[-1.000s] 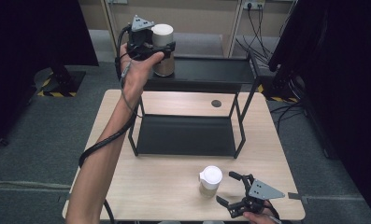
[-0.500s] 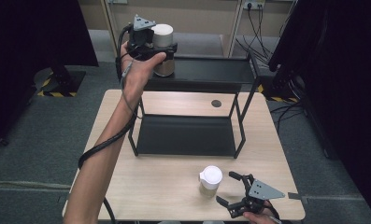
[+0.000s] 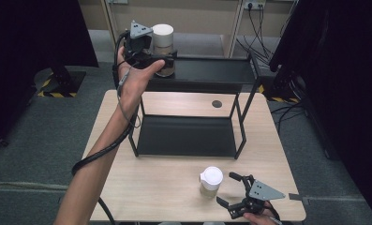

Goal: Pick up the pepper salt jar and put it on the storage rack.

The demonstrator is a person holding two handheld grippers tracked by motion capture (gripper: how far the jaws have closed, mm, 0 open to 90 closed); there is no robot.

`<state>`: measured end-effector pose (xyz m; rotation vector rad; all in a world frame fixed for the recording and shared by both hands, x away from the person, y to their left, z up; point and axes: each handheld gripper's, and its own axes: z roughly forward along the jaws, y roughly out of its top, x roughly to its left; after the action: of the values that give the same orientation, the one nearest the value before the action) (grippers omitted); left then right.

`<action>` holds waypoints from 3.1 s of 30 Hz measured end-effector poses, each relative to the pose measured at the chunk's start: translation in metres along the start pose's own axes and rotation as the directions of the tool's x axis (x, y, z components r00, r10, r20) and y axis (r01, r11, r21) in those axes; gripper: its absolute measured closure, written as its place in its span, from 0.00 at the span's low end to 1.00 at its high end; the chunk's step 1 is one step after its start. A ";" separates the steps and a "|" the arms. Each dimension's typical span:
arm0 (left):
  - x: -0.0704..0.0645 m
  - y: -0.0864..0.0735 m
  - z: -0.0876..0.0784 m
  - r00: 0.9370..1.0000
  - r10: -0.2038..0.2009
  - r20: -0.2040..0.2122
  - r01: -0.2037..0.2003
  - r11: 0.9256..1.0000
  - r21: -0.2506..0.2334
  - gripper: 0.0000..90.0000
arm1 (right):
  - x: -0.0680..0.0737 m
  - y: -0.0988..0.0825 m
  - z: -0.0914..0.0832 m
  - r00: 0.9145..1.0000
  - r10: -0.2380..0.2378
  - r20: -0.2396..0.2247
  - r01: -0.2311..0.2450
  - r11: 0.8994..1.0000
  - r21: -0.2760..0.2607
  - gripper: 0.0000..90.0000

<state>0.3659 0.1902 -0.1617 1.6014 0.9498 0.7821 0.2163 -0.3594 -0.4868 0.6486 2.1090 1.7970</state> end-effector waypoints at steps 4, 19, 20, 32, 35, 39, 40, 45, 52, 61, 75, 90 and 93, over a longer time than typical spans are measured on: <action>-0.003 -0.003 -0.006 1.000 0.006 0.011 -0.006 1.000 -0.005 0.03 | 0.000 0.000 0.000 1.000 -0.002 -0.001 0.002 1.000 -0.001 0.01; -0.016 -0.028 -0.029 0.995 0.048 0.086 -0.044 0.998 -0.048 0.05 | 0.000 0.000 -0.001 1.000 -0.004 0.002 0.004 1.000 -0.005 0.01; -0.017 -0.030 -0.031 0.994 0.050 0.092 -0.045 0.998 -0.051 0.05 | 0.000 0.000 -0.001 1.000 -0.003 0.003 0.003 1.000 -0.005 0.01; -0.021 -0.058 -0.046 0.985 0.061 0.162 -0.048 0.996 -0.078 0.05 | 0.001 0.000 -0.001 1.000 -0.003 0.002 0.003 1.000 -0.003 0.01; -0.023 -0.066 -0.049 0.981 0.063 0.186 -0.049 0.995 -0.082 0.05 | 0.001 0.000 0.000 1.000 -0.003 0.002 0.003 1.000 -0.003 0.01; -0.027 -0.076 -0.053 0.974 0.080 0.213 -0.065 0.995 -0.080 0.05 | 0.001 0.000 0.000 1.000 -0.004 0.001 0.004 1.000 -0.003 0.01; -0.027 -0.079 -0.055 0.972 0.080 0.219 -0.064 0.995 -0.081 0.05 | 0.001 0.000 -0.001 1.000 -0.003 0.002 0.003 1.000 -0.003 0.01; -0.030 -0.090 -0.061 0.968 0.086 0.238 -0.065 0.993 -0.095 0.05 | 0.001 0.001 0.000 1.000 -0.004 0.000 0.004 1.000 -0.003 0.01; -0.032 -0.109 -0.067 0.960 0.087 0.265 -0.065 0.994 -0.090 0.05 | 0.001 0.001 -0.001 1.000 -0.005 0.002 0.005 1.000 -0.006 0.01; -0.037 -0.130 -0.071 0.957 0.095 0.275 -0.071 0.993 -0.093 0.05 | 0.001 0.001 0.000 1.000 -0.005 0.001 0.005 1.000 -0.003 0.01; -0.045 -0.163 -0.077 0.941 0.089 0.326 -0.065 0.994 -0.083 0.05 | 0.002 0.001 0.000 1.000 -0.003 0.002 0.003 1.000 -0.007 0.01; -0.047 -0.198 -0.080 0.938 0.086 0.336 -0.060 0.994 -0.086 0.04 | 0.001 0.001 0.000 1.000 -0.002 0.003 0.003 1.000 -0.006 0.01; -0.048 -0.206 -0.082 0.938 0.088 0.335 -0.060 0.994 -0.092 0.04 | 0.001 0.001 0.000 1.000 -0.003 0.003 0.003 1.000 -0.007 0.01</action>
<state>0.2342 0.2092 -0.3460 1.6428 0.6053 0.5620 0.2151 -0.3587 -0.4858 0.6456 2.0996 1.7995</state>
